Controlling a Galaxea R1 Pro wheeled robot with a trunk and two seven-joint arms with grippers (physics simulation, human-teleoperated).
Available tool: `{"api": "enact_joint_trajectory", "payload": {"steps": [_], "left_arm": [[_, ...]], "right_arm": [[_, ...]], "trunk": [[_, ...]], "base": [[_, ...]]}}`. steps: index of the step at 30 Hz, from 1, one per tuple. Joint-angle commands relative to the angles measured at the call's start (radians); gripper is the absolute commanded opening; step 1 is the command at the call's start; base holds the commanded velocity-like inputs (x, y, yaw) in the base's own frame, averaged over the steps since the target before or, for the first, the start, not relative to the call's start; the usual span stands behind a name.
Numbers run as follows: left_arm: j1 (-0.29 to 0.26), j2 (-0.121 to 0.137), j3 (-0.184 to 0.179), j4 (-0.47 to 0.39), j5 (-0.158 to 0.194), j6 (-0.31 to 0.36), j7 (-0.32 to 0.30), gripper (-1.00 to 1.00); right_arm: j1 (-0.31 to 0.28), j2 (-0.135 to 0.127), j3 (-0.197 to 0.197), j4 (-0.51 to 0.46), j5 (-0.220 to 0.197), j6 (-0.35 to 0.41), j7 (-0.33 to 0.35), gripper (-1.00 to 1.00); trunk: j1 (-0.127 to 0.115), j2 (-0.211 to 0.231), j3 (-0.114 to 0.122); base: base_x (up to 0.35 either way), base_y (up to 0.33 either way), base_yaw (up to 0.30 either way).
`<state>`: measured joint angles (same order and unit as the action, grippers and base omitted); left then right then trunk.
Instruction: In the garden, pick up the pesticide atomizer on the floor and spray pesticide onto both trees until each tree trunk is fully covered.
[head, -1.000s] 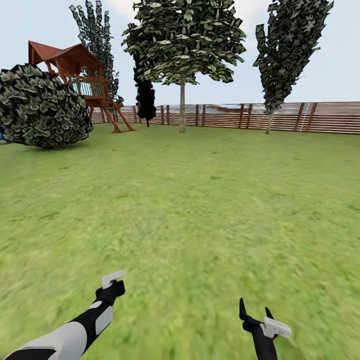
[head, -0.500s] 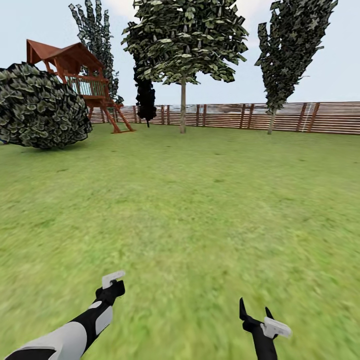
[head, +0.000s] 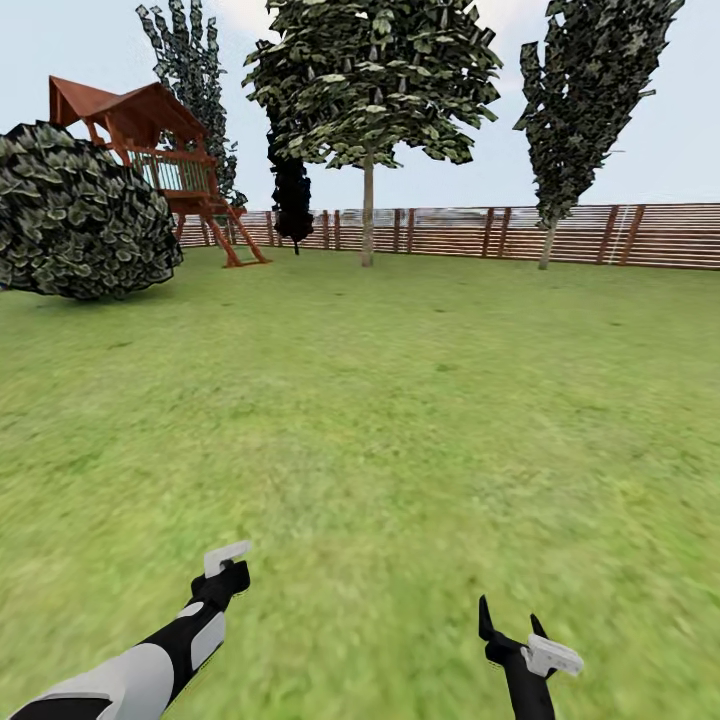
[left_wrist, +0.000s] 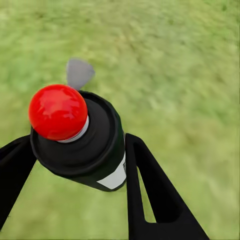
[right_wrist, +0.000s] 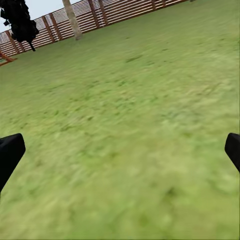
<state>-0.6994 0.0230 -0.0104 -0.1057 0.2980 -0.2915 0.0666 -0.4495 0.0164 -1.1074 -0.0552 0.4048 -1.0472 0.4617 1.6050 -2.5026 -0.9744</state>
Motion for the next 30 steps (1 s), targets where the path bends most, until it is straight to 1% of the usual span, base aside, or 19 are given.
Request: {"api": "enact_joint_trajectory", "payload": {"steps": [1,30], "left_arm": [[0.000,0.000,0.000,0.000,0.000,0.000,0.000,-1.00],[0.000,0.000,0.000,0.000,0.000,0.000,-0.001,-1.00]], "right_arm": [[0.000,0.000,0.000,0.000,0.000,0.000,0.000,1.00],[0.000,0.000,0.000,0.000,0.000,0.000,0.000,1.00]], "trunk": [[0.000,0.000,0.000],[0.000,0.000,0.000]], "base": [[0.335,0.113,0.000],[0.335,0.113,0.000]]}}
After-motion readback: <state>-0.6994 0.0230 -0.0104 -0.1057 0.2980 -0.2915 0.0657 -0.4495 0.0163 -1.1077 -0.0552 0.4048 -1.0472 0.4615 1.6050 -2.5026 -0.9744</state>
